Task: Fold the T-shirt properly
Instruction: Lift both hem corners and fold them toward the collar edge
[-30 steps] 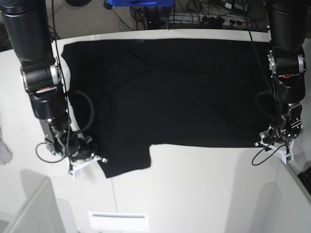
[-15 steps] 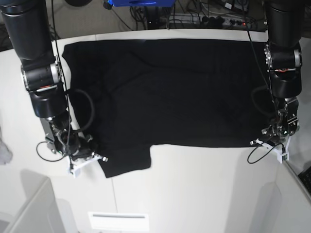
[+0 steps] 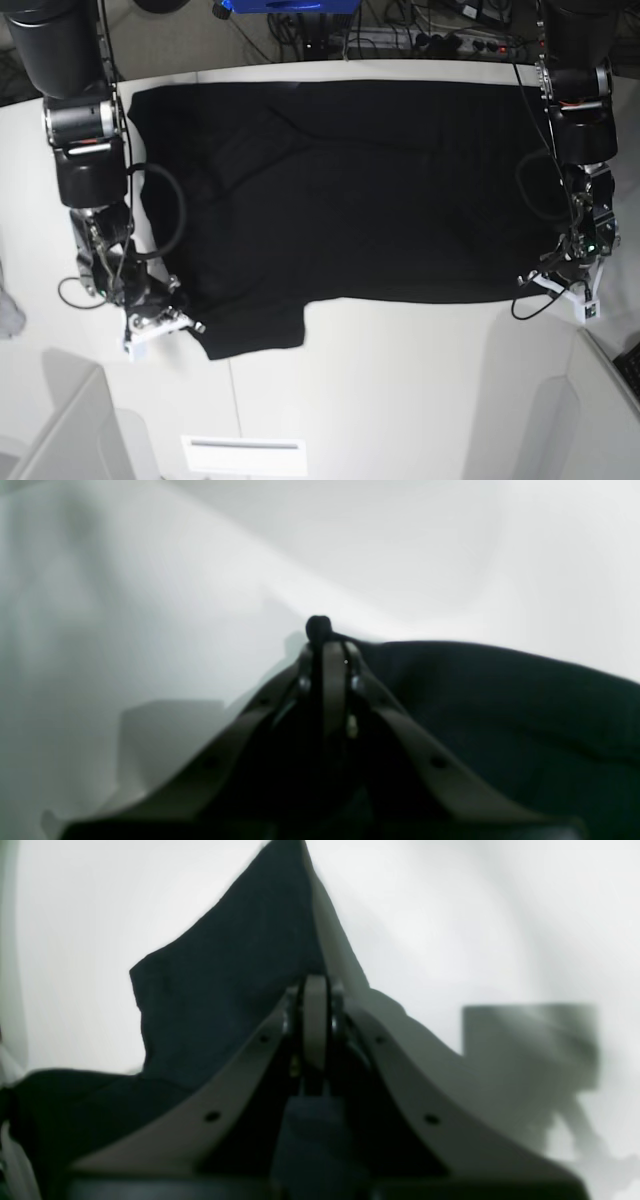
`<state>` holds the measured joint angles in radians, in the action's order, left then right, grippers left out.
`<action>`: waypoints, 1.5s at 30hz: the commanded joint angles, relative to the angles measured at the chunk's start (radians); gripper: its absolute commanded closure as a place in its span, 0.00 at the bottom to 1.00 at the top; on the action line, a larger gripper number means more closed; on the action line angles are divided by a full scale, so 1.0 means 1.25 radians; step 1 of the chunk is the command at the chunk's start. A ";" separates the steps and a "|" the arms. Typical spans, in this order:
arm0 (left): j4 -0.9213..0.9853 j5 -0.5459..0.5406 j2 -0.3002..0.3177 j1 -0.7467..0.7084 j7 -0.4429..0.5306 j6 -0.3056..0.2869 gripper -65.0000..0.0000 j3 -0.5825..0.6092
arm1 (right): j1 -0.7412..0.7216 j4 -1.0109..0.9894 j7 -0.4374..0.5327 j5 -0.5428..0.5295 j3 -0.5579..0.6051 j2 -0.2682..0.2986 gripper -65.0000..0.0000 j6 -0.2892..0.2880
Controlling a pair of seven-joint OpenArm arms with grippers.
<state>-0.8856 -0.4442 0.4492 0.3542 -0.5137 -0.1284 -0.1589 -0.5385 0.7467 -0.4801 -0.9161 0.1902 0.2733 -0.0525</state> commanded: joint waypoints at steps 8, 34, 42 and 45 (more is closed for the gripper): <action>-0.112 -0.002 0.014 -0.052 0.014 0.004 1.00 -0.015 | 0.026 0.084 0.012 -0.008 -0.009 0.025 1.00 -0.003; -0.495 -0.002 0.011 -0.278 -0.167 0.004 1.00 -0.222 | 0.188 0.391 -0.041 -0.009 -0.012 0.080 1.00 -0.003; -0.579 -0.002 0.011 -0.361 -0.167 0.004 1.00 -0.225 | 0.266 0.481 -0.108 -0.009 -0.129 0.074 1.00 -0.003; -0.603 -0.004 0.010 -0.383 -0.167 0.004 1.00 -0.226 | 0.287 0.508 -0.148 -0.009 -0.183 0.069 1.00 -0.004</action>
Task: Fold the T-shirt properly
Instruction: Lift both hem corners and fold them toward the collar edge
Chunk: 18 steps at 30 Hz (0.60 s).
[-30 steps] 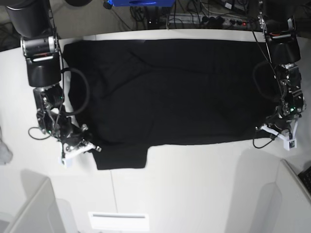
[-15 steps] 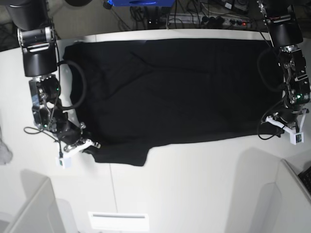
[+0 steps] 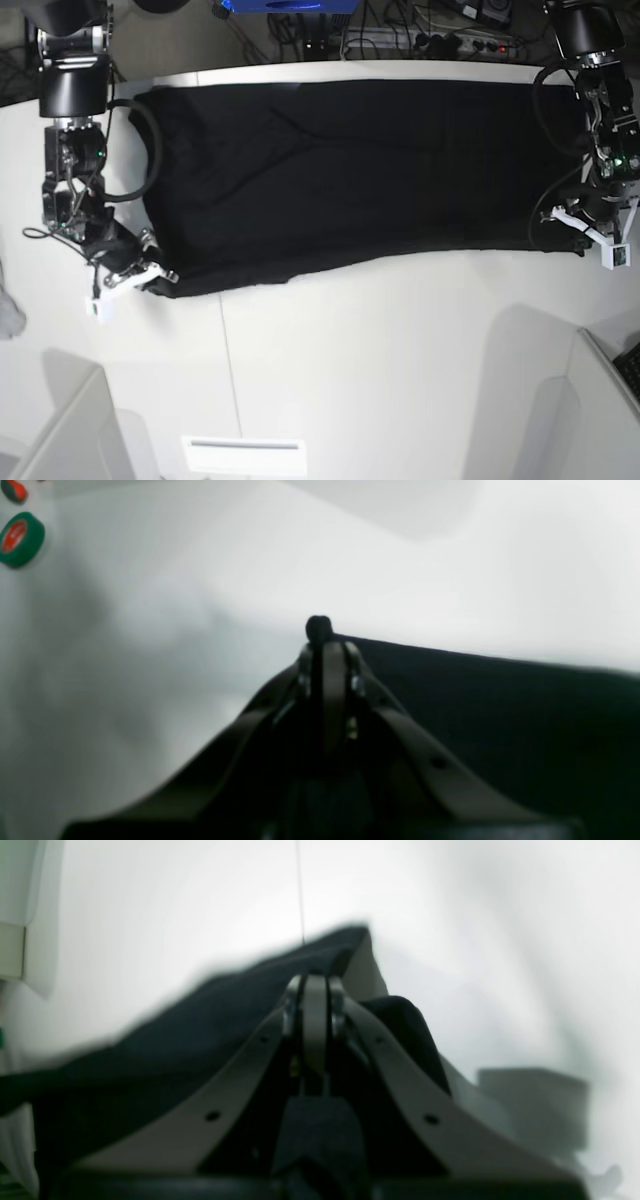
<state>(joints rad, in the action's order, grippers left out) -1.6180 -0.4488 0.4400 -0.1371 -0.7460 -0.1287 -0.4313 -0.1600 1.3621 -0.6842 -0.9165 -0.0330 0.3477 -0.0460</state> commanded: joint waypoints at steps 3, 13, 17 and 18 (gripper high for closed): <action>-0.047 0.000 0.006 -0.008 0.019 0.004 1.00 -0.013 | 0.000 0.053 -0.018 -0.009 -0.028 0.008 1.00 -0.010; -0.153 0.000 -0.037 -0.049 -0.073 -0.044 1.00 -0.091 | 0.072 0.162 -0.047 -0.009 -0.037 0.012 1.00 -0.009; -0.184 0.001 -0.057 -0.082 -0.078 -0.076 1.00 -0.140 | 0.107 0.197 -0.047 -0.010 -0.040 0.012 1.00 -0.009; -0.188 0.001 -0.057 -0.091 -0.078 -0.081 1.00 -0.149 | 0.115 0.205 -0.049 -0.010 -0.053 0.011 1.00 -0.009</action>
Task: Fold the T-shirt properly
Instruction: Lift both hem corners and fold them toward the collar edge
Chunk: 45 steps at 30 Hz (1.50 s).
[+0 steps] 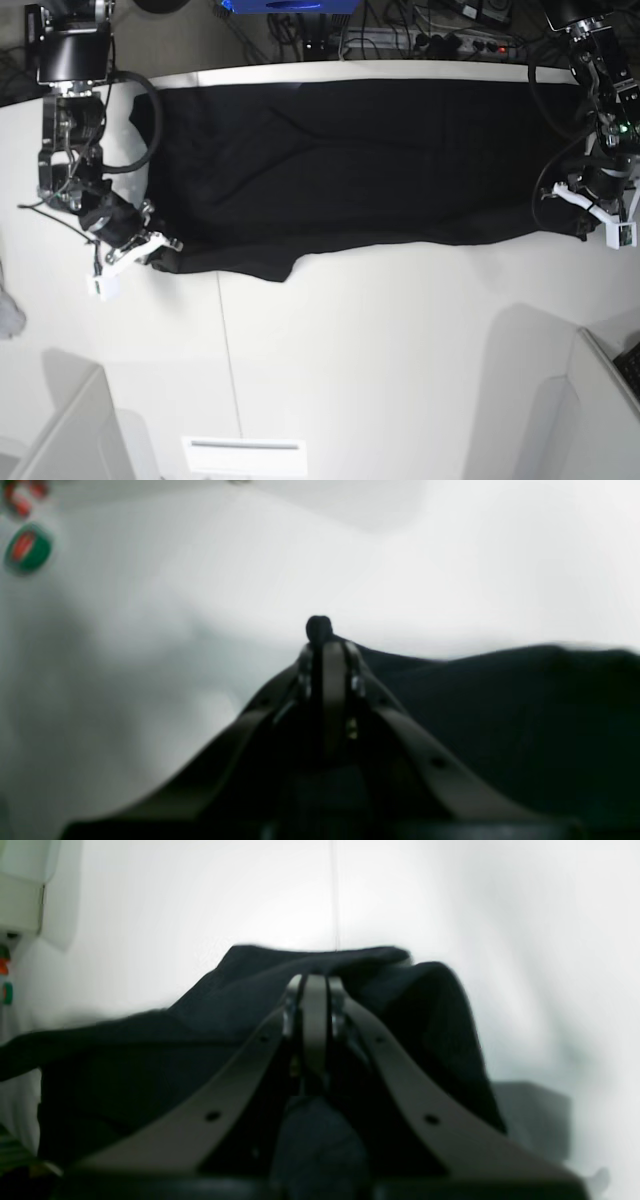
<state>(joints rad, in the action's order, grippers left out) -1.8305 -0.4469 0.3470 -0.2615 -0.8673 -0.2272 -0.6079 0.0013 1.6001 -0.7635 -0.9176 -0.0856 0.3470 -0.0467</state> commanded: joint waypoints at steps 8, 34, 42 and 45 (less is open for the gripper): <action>-0.025 0.000 0.019 -0.057 0.019 -0.014 1.00 -0.019 | 0.027 0.083 -0.092 -0.009 -0.106 -0.025 1.00 -0.009; -0.104 0.000 0.014 -0.177 0.019 -0.014 1.00 -0.052 | 0.198 0.254 -0.129 -0.009 -0.146 -0.045 1.00 -0.009; -0.105 0.000 0.016 -0.200 0.019 -0.014 1.00 -0.084 | 0.219 0.289 -0.129 -0.009 -0.146 -0.052 1.00 -0.009; -0.105 0.000 0.014 -0.214 0.019 -0.014 1.00 -0.084 | 0.219 0.302 -0.141 -0.010 -0.146 -0.055 1.00 -0.009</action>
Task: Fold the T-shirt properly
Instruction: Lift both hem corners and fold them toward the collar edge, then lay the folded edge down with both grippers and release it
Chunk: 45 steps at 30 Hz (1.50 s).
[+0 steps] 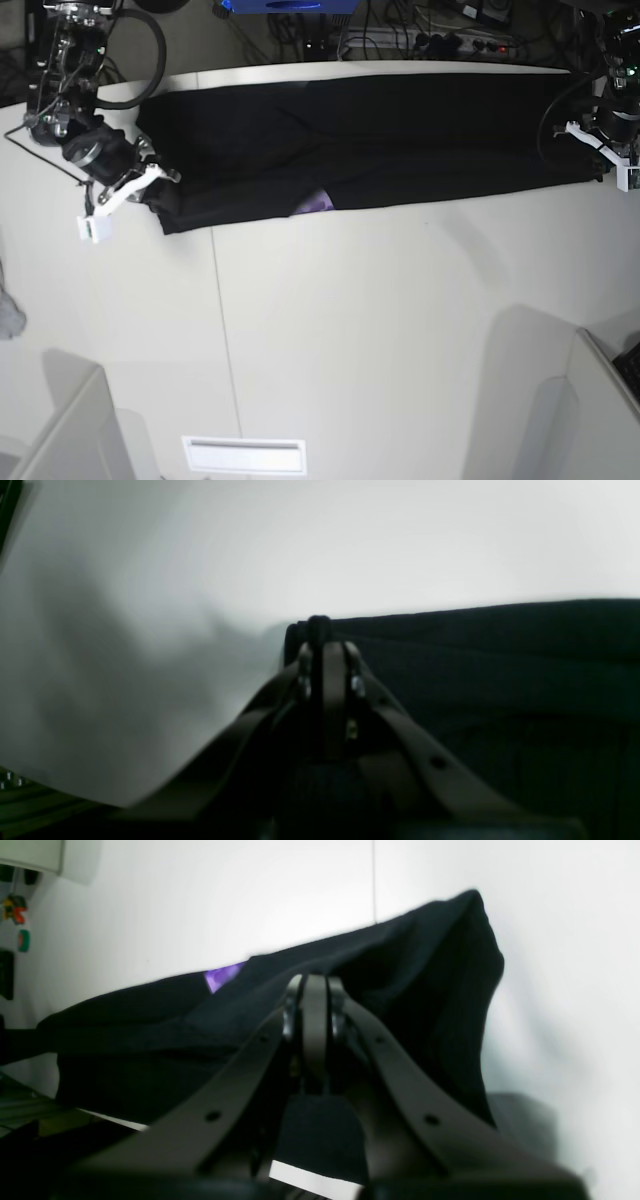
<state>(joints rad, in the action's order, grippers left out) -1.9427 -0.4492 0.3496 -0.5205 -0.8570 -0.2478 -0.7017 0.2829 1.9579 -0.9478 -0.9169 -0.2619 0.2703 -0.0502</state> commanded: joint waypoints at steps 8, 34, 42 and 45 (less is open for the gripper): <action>-0.016 0.002 0.012 -0.042 0.011 0.002 1.00 -0.008 | 0.014 0.015 -0.016 -0.078 -0.005 0.008 1.00 -0.005; -0.005 0.010 0.017 -0.116 0.011 0.004 1.00 0.033 | 0.089 -0.011 -0.011 0.028 0.001 0.007 1.00 -0.010; 0.001 0.010 0.017 -0.113 0.014 0.007 1.00 0.034 | 0.097 -0.011 -0.016 0.028 0.003 0.007 1.00 -0.010; 0.001 0.011 0.018 -0.113 0.014 0.007 1.00 0.033 | 0.098 -0.011 -0.016 0.028 0.003 0.007 1.00 -0.010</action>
<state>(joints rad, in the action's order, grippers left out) -1.9270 -0.4412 0.3553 -0.6563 -0.8570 -0.2401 -0.6479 0.4065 1.9285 -0.9806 -0.8669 -0.2550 0.2676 -0.0513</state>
